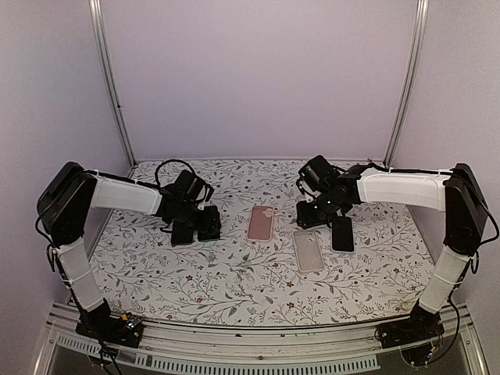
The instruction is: Put the phone into the phone case
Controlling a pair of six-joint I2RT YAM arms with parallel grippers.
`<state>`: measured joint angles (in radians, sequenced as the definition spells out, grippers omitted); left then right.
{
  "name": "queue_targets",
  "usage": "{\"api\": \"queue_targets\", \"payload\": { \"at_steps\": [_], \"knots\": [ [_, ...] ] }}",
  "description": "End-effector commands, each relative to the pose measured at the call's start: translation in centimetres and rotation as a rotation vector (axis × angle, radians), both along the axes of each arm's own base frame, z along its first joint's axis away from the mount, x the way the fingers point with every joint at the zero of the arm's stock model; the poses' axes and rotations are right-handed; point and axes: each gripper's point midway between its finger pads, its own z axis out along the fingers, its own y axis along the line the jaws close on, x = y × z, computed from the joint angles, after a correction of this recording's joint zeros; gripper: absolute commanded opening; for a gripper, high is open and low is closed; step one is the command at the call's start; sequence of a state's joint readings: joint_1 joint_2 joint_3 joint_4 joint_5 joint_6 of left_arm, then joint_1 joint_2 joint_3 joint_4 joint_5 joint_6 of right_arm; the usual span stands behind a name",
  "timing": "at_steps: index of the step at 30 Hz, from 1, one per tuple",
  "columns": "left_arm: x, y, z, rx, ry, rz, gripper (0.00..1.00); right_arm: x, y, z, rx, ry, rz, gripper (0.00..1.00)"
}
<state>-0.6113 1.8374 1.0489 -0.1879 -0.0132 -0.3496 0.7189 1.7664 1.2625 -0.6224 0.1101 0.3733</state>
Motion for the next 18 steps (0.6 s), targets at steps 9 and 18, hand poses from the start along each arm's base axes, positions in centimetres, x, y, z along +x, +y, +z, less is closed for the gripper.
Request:
{"api": "queue_targets", "payload": {
  "at_steps": [9,18],
  "knots": [
    [1.6,3.4,-3.2,0.028,0.088,0.080,0.77,2.7,17.8,5.4,0.432,-0.164,0.290,0.39],
    [-2.1,1.0,-4.4,-0.087,0.164,0.018,0.60,4.0,20.5,0.7,0.454,-0.095,0.274,0.39]
  ]
}}
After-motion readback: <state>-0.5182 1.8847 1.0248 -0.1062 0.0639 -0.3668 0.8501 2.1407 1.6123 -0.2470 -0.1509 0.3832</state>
